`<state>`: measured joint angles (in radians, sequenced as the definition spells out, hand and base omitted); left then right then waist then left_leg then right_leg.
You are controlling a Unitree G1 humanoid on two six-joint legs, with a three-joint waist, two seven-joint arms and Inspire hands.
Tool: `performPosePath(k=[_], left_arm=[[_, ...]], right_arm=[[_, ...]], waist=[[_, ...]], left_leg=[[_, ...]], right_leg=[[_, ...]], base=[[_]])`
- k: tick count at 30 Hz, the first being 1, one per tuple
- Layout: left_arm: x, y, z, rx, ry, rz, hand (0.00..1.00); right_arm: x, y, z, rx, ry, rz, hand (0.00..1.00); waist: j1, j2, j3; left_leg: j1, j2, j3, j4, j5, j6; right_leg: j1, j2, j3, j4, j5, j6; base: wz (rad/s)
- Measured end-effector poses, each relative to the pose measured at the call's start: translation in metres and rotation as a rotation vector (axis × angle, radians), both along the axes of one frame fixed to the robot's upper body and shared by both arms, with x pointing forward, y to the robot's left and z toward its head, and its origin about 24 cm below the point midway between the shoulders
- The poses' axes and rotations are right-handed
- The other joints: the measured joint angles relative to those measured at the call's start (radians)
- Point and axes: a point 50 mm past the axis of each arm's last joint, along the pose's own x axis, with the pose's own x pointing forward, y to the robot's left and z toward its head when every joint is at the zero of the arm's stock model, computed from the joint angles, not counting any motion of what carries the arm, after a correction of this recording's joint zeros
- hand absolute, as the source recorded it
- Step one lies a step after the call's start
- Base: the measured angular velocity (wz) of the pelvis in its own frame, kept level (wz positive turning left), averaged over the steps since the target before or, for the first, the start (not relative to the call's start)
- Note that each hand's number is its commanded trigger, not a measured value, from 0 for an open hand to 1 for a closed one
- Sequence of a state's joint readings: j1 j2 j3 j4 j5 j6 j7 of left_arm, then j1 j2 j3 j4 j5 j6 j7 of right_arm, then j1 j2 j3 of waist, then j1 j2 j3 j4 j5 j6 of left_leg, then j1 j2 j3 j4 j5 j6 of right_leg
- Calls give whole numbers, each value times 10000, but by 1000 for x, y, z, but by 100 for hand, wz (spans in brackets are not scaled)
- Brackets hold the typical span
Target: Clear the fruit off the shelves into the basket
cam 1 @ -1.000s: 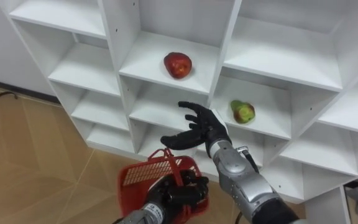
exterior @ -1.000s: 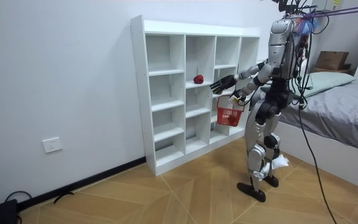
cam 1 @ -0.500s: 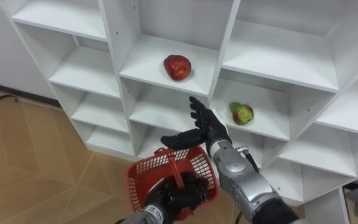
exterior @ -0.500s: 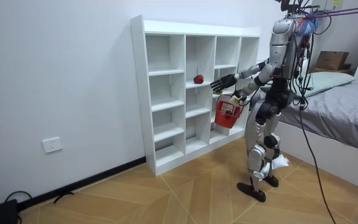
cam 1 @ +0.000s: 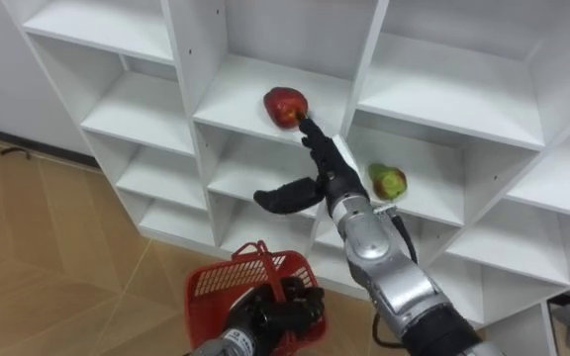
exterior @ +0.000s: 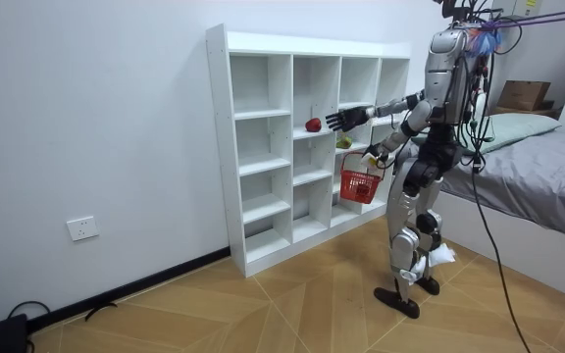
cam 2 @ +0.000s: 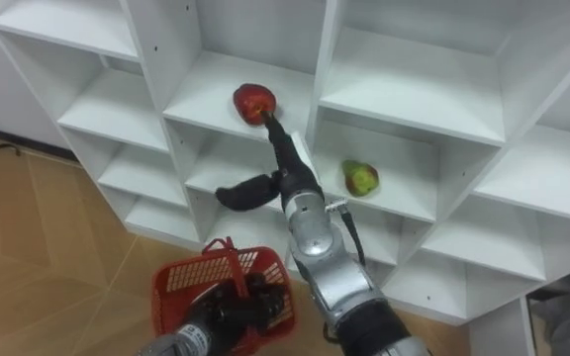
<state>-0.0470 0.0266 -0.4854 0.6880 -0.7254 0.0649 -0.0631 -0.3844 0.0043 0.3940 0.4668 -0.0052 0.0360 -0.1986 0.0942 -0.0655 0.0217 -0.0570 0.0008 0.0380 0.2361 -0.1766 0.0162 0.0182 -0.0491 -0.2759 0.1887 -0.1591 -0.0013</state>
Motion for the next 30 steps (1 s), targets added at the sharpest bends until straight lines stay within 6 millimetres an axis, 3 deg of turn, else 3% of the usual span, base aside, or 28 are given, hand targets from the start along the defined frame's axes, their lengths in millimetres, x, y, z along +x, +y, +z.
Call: performPosePath(k=[3,10,17,21,25,30], left_arm=[[0,3,-1,78,36,24,100],[0,14,-3,357,52,77,100],[0,18,-3,372,60,219,100],[1,18,-3,402,66,265,100],[1,20,-3,418,69,355,100],[-1,22,-4,433,116,461,100]], right_arm=[[3,0,12,41,-490,190,0],[17,-3,33,-288,-1197,423,0],[28,1,56,-1087,-2193,735,0],[33,2,65,-1335,-2506,726,0],[39,3,78,-1435,-2979,586,0],[53,-10,81,-1979,-2948,-45,0]], waist=[[65,-140,-72],[307,-461,69],[518,-929,61],[736,-1051,84],[921,-1187,140],[1171,-1305,133]], left_leg=[[10,-2,-112,5,4,-6],[-39,-9,-191,-7,13,-5],[-97,-21,-234,12,23,-15],[-93,-32,-239,-38,23,-13],[-212,-44,-472,-10,36,-23],[-291,-116,-797,-25,80,-14]], right_leg=[[48,14,-20,2,0,0],[73,21,-42,-9,0,0],[25,20,-129,-22,0,0],[7,7,-153,-24,0,0],[5,-3,-476,-26,-2,3],[24,-51,-841,-34,-5,7]], base=[[5],[2],[3],[1],[17],[18]])
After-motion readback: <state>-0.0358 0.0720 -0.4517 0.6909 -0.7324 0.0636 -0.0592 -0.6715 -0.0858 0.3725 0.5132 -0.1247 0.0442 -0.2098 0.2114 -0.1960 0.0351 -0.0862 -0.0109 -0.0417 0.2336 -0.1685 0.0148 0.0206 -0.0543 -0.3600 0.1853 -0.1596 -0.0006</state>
